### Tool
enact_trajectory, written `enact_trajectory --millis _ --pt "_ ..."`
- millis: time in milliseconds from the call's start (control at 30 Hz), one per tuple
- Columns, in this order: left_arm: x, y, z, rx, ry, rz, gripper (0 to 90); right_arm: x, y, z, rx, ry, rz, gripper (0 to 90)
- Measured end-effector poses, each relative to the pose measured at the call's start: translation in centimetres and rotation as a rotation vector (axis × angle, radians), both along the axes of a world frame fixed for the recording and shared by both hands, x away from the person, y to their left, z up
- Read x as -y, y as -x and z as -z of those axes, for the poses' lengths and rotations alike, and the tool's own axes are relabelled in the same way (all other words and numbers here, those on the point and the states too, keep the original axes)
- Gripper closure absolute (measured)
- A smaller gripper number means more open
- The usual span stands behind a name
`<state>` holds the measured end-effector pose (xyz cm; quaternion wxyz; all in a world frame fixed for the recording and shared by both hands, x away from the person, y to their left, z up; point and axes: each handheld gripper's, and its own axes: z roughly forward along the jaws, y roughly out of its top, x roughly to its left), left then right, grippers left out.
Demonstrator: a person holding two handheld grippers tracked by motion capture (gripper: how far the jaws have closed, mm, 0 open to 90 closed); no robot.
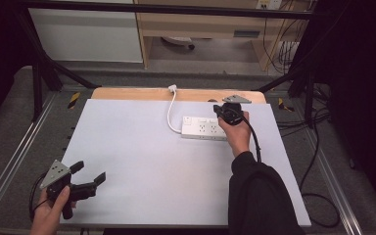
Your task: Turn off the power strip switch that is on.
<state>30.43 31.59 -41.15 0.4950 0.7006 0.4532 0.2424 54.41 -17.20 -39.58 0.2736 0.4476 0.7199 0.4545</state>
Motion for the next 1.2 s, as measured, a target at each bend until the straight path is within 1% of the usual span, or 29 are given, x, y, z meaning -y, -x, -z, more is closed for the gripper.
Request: enact_trajectory --millis 400,800,967,1200 --pt "0.0 0.0 0.0 0.001 0.000 0.000 6.0 -0.8 -0.8 1.7 -0.032 -0.006 0.016 90.0" --pt "0.0 0.0 0.0 0.000 0.001 -0.001 6.0 -2.1 -1.2 3.2 -0.065 0.010 0.005 90.0" --pt "0.0 0.0 0.0 0.000 0.002 0.001 6.0 -2.4 -1.3 3.7 -0.081 0.012 0.005 90.0" --pt "-0.1 0.0 0.0 0.002 0.000 0.002 6.0 -2.6 -1.3 4.1 -0.087 0.018 0.001 90.0"
